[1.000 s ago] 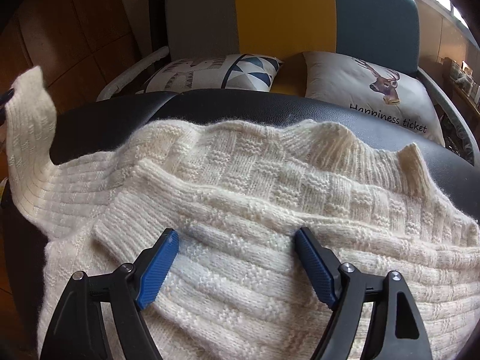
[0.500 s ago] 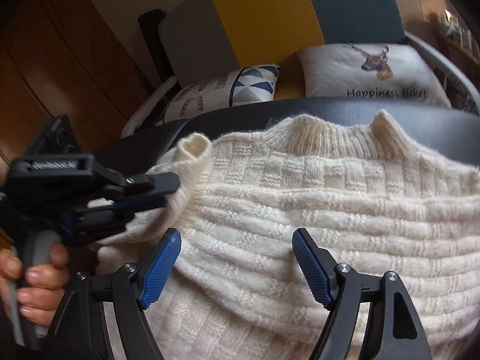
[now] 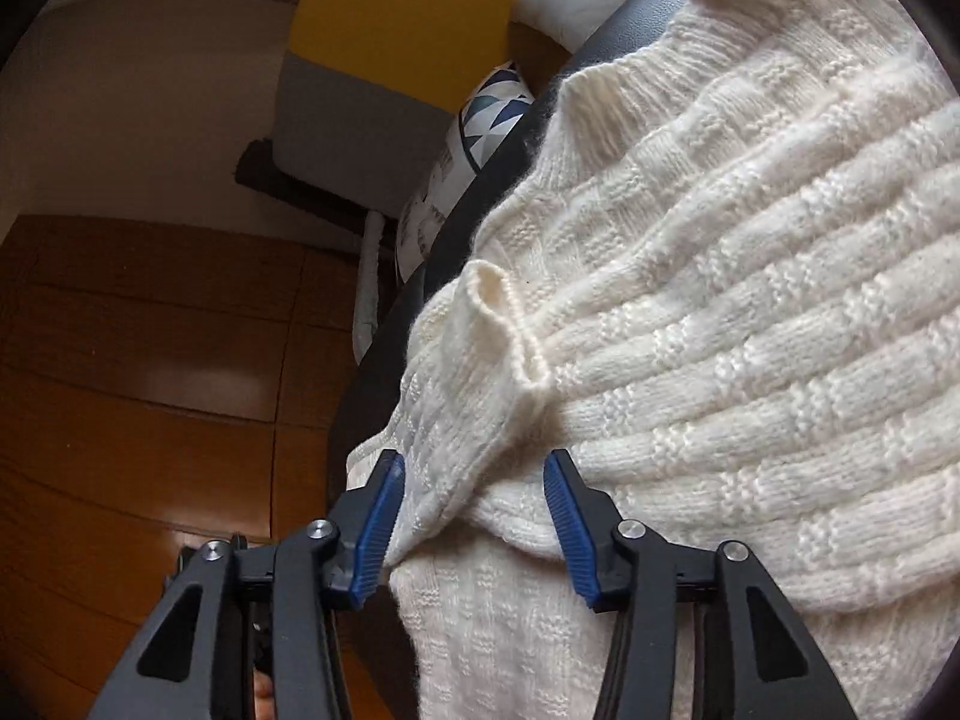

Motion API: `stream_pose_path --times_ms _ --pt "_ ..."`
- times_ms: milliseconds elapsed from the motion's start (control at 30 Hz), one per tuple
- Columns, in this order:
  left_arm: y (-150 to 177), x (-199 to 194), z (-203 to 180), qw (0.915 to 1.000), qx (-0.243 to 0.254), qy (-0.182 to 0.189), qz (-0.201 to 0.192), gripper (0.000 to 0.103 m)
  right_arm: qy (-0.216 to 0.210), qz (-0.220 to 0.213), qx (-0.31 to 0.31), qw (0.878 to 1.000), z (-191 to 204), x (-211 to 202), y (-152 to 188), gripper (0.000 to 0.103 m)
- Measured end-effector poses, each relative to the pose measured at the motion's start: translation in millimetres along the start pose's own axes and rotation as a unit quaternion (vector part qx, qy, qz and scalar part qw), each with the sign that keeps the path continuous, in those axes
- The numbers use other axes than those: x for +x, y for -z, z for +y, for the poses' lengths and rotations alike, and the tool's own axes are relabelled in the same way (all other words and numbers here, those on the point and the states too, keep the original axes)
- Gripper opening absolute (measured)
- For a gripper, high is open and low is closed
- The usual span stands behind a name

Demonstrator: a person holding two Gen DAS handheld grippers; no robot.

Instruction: Fold clothes

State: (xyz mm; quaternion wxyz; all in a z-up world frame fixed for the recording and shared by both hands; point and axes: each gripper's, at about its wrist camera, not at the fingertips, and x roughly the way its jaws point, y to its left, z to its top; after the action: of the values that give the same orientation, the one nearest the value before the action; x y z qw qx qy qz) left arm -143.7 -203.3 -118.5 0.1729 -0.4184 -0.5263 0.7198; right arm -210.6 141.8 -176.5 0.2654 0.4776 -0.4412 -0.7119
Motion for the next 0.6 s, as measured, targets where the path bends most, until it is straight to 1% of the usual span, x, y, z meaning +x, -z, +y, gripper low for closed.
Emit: stream_pose_path --times_ms 100,167,200,233,267,300,333,367,400,433,467,533,600 --pt "3.5 -25.7 20.9 0.9997 -0.024 0.009 -0.008 0.050 0.010 -0.010 0.006 1.000 7.3 12.9 0.1 0.048" --pt "8.1 -35.5 27.4 0.9992 -0.029 0.022 -0.017 0.050 0.004 -0.009 0.003 1.000 15.2 25.5 -1.3 0.047" --pt "10.5 -40.5 30.6 0.9989 -0.032 0.028 -0.022 0.050 0.023 0.001 -0.004 1.000 18.5 34.5 -0.9 0.042" --pt "13.3 -45.6 33.7 0.9984 -0.036 0.036 -0.026 0.050 0.043 0.012 -0.010 0.999 21.7 43.6 -0.4 0.019" --pt "16.0 -47.1 36.9 0.9978 -0.042 0.044 -0.028 0.050 0.063 0.023 -0.017 0.998 24.9 52.8 0.1 0.006" --pt "18.9 -48.9 39.9 0.9972 -0.048 0.051 -0.029 0.050 0.092 0.027 -0.037 0.995 30.6 58.8 1.7 0.006" --pt "21.7 -49.0 42.4 0.9964 -0.054 0.058 -0.030 0.050 0.111 0.024 -0.066 0.991 40.3 60.5 2.9 0.006" --pt "24.3 -49.4 45.5 0.9952 -0.061 0.069 -0.033 0.050 0.143 0.025 -0.106 0.984 54.4 63.1 4.6 0.006" --pt "26.0 -48.0 49.1 0.9938 -0.071 0.078 -0.036 0.052 0.175 0.027 -0.146 0.973 68.6 65.7 6.2 0.006" --pt "26.4 -45.6 53.6 0.9918 -0.087 0.085 -0.039 0.053 0.210 0.026 -0.202 0.956 87.2 67.9 9.7 0.006" --pt "26.7 -43.1 58.2 0.9895 -0.103 0.092 -0.041 0.053 0.231 0.024 -0.247 0.941 104.2 68.8 11.8 0.006" --pt "24.5 -35.6 67.1 0.9823 -0.140 0.117 -0.044 0.053 0.241 0.009 -0.304 0.922 136.0 60.9 15.0 0.006" --pt "22.2 -27.0 71.9 0.9752 -0.173 0.129 -0.049 0.053 0.249 -0.010 -0.354 0.902 165.9 48.6 17.9 0.006"
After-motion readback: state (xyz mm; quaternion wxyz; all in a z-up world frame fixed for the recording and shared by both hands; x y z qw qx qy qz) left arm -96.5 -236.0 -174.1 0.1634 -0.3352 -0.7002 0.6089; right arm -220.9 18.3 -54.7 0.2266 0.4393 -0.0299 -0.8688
